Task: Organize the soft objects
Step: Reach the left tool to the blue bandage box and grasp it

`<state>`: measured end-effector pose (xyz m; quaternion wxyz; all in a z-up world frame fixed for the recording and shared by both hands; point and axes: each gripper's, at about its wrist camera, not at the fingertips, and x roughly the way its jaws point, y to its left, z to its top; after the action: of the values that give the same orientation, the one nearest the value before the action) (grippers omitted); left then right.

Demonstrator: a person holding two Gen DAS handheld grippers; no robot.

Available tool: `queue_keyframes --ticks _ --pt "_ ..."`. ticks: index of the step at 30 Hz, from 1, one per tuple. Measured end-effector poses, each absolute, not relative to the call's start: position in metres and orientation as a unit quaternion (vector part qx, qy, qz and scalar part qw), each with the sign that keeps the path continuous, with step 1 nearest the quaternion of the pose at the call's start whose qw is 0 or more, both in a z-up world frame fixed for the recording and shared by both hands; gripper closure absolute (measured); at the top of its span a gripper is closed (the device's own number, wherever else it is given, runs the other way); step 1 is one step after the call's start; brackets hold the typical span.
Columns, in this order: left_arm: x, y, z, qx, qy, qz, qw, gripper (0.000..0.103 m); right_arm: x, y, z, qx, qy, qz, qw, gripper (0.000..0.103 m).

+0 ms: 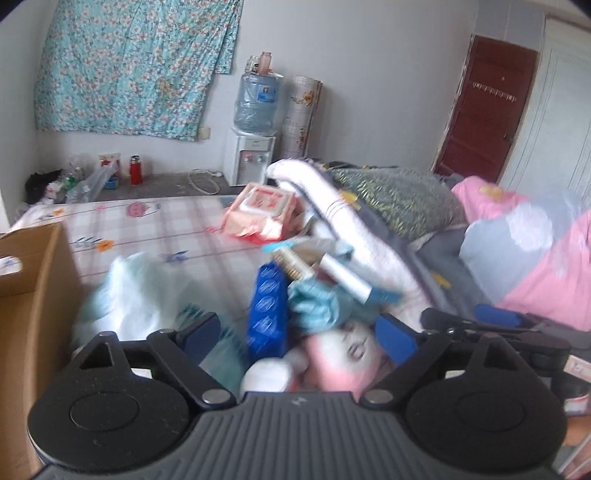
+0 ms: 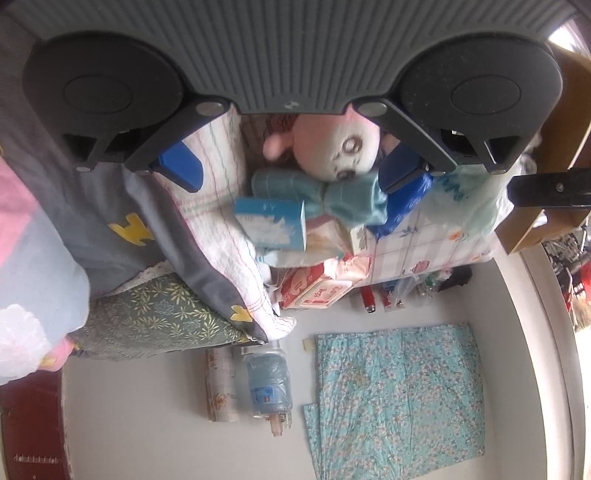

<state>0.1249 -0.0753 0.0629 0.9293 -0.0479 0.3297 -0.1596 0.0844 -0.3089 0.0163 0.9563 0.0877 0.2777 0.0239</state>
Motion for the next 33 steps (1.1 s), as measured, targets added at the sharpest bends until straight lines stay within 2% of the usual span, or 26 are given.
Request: queue_keyframes --ticks 1,5,8,10,11,13,16,25,33 --pt "0.133 -0.080 0.064 -0.053 0.328 -0.164 0.929 0.015 0.095 -0.315 0.019 0.093 0.281 0.027 0.955 0.004" --pt "0.169 -0.106 0.063 -0.058 0.332 -0.186 0.923 0.032 0.144 -0.349 0.031 0.133 0.302 0.038 0.943 0.011" --pt "0.196 -0.132 0.052 -0.031 0.360 -0.211 0.908 0.046 0.191 -0.372 0.025 0.178 0.344 0.044 0.921 0.025" --pt "0.215 -0.147 0.043 -0.022 0.386 -0.229 0.893 0.052 0.219 -0.385 0.014 0.210 0.377 0.048 0.901 0.040" --pt "0.225 -0.154 0.037 -0.024 0.401 -0.234 0.885 0.057 0.230 -0.388 0.006 0.223 0.389 0.052 0.892 0.042" --pt "0.245 -0.166 0.027 -0.023 0.424 -0.241 0.873 0.059 0.250 -0.394 -0.008 0.249 0.413 0.052 0.875 0.051" --pt "0.272 -0.176 0.012 -0.029 0.457 -0.238 0.857 0.059 0.270 -0.401 -0.029 0.279 0.433 0.048 0.856 0.054" --pt "0.326 -0.194 -0.031 -0.048 0.537 -0.223 0.812 0.059 0.299 -0.407 -0.067 0.325 0.460 0.062 0.824 0.057" --pt "0.329 -0.202 -0.036 -0.038 0.535 -0.214 0.816 0.060 0.300 -0.400 -0.081 0.350 0.478 0.085 0.801 0.057"
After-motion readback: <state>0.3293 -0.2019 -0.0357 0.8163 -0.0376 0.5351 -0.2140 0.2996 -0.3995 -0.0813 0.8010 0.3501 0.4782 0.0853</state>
